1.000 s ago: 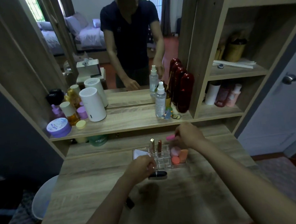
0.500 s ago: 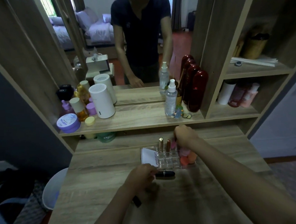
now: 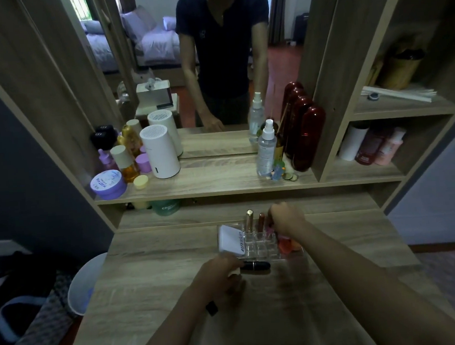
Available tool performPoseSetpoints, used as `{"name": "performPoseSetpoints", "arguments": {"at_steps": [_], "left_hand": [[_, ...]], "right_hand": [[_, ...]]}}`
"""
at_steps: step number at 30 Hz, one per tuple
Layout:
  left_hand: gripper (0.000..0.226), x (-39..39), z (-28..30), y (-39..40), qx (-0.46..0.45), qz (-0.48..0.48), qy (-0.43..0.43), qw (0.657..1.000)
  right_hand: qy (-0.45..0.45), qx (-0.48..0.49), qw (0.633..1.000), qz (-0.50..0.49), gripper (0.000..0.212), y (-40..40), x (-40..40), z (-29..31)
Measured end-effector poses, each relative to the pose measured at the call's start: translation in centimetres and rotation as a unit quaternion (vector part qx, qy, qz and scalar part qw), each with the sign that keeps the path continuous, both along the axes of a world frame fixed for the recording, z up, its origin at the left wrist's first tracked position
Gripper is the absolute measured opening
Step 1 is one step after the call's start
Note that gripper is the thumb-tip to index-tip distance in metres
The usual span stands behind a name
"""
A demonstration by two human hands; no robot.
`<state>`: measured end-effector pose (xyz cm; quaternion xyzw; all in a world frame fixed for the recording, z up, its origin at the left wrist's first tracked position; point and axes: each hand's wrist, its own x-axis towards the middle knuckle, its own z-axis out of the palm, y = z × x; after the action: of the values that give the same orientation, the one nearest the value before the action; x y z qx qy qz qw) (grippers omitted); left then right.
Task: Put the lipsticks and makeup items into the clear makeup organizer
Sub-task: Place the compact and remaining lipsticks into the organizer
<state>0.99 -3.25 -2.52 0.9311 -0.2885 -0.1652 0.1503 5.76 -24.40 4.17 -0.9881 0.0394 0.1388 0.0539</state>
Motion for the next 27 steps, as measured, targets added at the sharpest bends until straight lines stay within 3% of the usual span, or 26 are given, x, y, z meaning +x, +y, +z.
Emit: {"name": "performPoseSetpoints", "arguments": {"at_steps": [9,14,17,20,22,24,27], "left_hand": [[0.036,0.0,0.1,2.0,-0.035,0.039,0.008,0.999],[0.029,0.0,0.3,3.3,0.065,0.008,0.062,0.996],[0.032,0.0,0.1,4.4,0.129,-0.033,0.081,0.988],[0.032,-0.2,-0.1,4.9,0.181,-0.074,0.078,0.978],[0.029,-0.3,-0.2,4.8,0.191,-0.075,0.078,0.976],[0.024,-0.4,-0.2,4.5,0.185,-0.071,0.084,0.976],[0.019,-0.6,0.1,4.1,0.108,-0.049,0.097,0.988]], "right_hand": [[-0.047,0.029,0.998,0.038,0.033,0.2,0.0,-0.2],[-0.113,0.029,0.992,0.045,0.048,0.7,-1.2,0.7],[-0.227,0.037,0.972,0.057,0.039,1.3,-3.6,0.6],[-0.284,0.073,0.95,0.11,0.014,2.4,-6.8,0.2],[-0.283,0.059,0.942,0.169,0.014,2.8,-8.3,-1.2],[-0.188,0.062,0.964,0.176,0.01,3.3,-9.1,-3.1],[-0.08,0.043,0.985,0.148,0.028,3.2,-9.1,-5.8]]}}
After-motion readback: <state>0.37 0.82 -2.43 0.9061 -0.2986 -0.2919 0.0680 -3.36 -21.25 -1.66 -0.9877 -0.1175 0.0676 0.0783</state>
